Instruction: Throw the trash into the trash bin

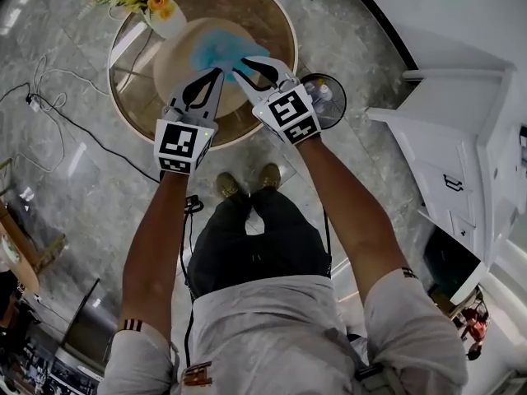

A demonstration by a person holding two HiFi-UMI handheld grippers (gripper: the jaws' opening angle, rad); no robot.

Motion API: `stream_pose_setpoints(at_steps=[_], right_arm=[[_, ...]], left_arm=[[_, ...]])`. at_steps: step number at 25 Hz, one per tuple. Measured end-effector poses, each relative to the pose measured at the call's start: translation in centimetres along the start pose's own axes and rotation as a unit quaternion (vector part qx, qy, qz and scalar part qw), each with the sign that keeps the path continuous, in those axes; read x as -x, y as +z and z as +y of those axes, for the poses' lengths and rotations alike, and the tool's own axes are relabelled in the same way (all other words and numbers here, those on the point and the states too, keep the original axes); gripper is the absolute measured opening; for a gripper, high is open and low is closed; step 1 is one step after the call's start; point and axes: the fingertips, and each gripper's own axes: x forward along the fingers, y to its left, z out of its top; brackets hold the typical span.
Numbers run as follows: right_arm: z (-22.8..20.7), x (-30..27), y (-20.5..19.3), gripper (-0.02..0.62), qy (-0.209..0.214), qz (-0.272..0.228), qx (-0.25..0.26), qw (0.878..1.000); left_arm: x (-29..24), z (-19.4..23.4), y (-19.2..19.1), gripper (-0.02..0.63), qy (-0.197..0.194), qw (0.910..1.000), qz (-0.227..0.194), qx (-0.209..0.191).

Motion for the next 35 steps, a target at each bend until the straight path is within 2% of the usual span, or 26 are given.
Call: stream_pose_setpoints(at_steps=[8, 13, 20, 24, 26, 28, 29, 35], right_arm=[[-0.8, -3.2, -6.6, 0.224, 0.002, 0.105, 0.007, 0.994], [-1.3, -4.8, -10.0, 0.255, 0.003, 0.161, 0.035, 0.986], [-1.8, -6.7, -12.3, 0.255, 0.006, 0.207, 0.063, 0.976], [-1.6, -7.7, -13.2, 0.226, 0.01, 0.222, 0.073, 0.972], [-1.5, -7.8, -13.5, 0.156, 0.01, 0.228, 0.079, 0.97], [-1.4, -7.8, -13.6, 0.03, 0.009, 0.232, 0.082, 0.969], [-1.2, -7.7, -13.6, 0.008, 0.01, 0.232, 0.081, 0.969], [-0.8, -6.5, -11.2, 0.002, 0.003, 0.188, 0.052, 0.981]], left_arm=[[-0.2, 1.1, -2.6, -0.002, 0.003, 0.9999, 0.008, -0.013], [0.1, 1.3, -3.6, -0.002, 0.01, 0.9997, 0.015, -0.014], [0.7, 1.5, -4.0, -0.002, 0.013, 0.9997, 0.008, -0.018], [0.8, 2.0, -4.2, -0.002, 0.013, 0.9998, 0.008, -0.015], [0.9, 2.3, -4.4, -0.002, 0.017, 0.9997, 0.01, -0.016], [0.9, 2.3, -4.3, -0.002, 0.016, 0.9998, 0.009, -0.012], [1.0, 2.2, -4.2, -0.002, 0.015, 0.9998, 0.011, -0.01], [1.3, 2.2, -4.0, -0.002, 0.019, 0.9997, 0.015, 0.003]])
